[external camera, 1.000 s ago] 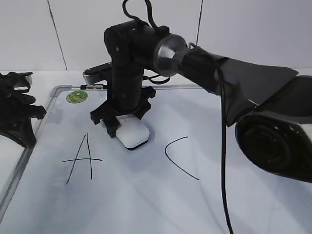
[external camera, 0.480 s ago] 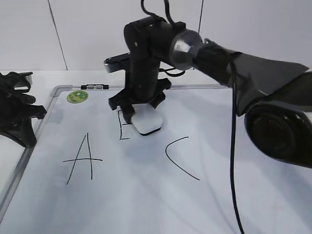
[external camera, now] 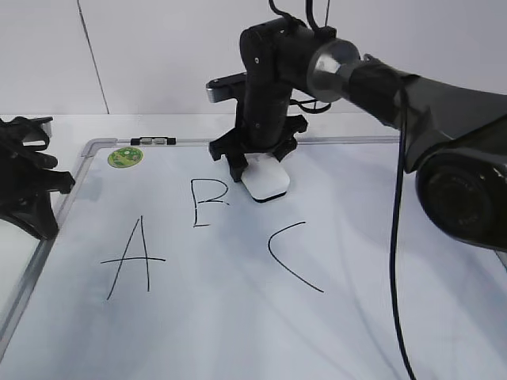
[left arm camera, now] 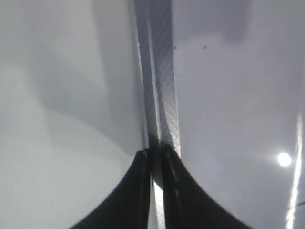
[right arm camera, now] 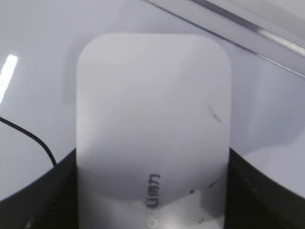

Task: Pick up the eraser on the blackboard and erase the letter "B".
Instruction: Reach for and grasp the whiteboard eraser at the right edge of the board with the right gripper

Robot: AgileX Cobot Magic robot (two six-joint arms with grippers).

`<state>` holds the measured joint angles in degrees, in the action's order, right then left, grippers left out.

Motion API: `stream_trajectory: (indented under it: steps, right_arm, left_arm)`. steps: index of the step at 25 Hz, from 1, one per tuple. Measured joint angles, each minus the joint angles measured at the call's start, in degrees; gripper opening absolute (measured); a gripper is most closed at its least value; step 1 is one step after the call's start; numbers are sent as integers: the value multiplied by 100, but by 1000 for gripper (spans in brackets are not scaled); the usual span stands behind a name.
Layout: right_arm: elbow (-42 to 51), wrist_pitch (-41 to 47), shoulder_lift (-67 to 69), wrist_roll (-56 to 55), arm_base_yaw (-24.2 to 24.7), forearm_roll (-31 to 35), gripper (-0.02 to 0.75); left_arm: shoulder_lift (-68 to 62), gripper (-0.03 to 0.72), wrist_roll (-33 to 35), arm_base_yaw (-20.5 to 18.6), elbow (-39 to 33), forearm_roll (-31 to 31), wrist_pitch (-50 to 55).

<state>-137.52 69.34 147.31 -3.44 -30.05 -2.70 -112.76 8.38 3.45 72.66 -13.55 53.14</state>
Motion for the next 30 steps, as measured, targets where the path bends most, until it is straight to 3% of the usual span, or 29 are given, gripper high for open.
stream_trajectory:
  steps: [10,30]
  right_arm:
    - [-22,-4,22,94,-521,175,552]
    - [-11,-47,8,-10,-531,270,579]
  left_arm:
    - [0,22,0,0,4,20,0]
    - [0,22,0,0,13,20,33]
